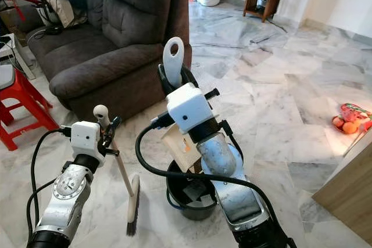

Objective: Sweep floor

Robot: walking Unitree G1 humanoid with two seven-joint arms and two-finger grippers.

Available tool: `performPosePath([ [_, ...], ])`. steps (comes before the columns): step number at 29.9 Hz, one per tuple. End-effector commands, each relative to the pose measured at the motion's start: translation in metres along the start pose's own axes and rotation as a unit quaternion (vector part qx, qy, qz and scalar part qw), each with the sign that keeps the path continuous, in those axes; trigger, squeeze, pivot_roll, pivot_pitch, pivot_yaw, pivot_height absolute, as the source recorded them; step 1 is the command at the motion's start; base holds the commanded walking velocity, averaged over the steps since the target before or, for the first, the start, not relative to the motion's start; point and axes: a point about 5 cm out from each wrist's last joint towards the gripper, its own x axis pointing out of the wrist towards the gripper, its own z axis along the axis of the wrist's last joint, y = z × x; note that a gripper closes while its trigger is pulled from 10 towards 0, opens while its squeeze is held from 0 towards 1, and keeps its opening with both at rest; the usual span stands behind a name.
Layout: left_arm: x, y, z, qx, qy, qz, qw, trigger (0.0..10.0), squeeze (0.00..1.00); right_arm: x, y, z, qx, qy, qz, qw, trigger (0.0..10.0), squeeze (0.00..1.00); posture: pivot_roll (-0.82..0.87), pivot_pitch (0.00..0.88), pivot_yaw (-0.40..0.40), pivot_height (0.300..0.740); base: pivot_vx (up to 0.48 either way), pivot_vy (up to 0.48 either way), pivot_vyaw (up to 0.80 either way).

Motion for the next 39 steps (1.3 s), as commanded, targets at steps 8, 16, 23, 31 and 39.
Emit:
performPosePath([
  [8, 0.003, 0.002, 0.011, 0.008, -0.029, 0.0, 1.0, 10.0, 0.0, 0.001, 0.002, 0.019, -0.046, -0.065, 0.015, 0.997, 10.0, 0.0, 0.06, 0.033, 0.051, 0.74, 0.0, 0.0, 0.0],
  [16, 0.003, 0.003, 0.011, 0.008, -0.029, -0.002, 1.0, 10.0, 0.0, 0.001, 0.007, 0.02, -0.062, -0.072, 0.027, 0.995, 10.0, 0.0, 0.06, 0.029, 0.054, 0.74, 0.0, 0.0, 0.0],
  [23, 0.003, 0.002, 0.011, 0.008, -0.029, -0.002, 1.0, 10.0, 0.0, 0.003, 0.002, 0.019, -0.071, -0.069, 0.01, 0.995, 10.0, 0.0, 0.06, 0.026, 0.053, 0.74, 0.0, 0.0, 0.0],
  [31, 0.003, 0.002, 0.011, 0.007, -0.03, -0.001, 1.0, 10.0, 0.0, 0.013, -0.036, 0.023, -0.143, -0.073, -0.085, 0.983, 10.0, 0.0, 0.06, 0.017, 0.05, 0.74, 0.0, 0.0, 0.0],
  [39, 0.004, 0.001, 0.011, 0.006, -0.032, -0.001, 0.999, 10.0, 0.0, 0.011, -0.052, 0.007, -0.194, -0.045, -0.102, 0.975, 10.0, 0.0, 0.06, 0.007, 0.048, 0.74, 0.0, 0.0, 0.0],
])
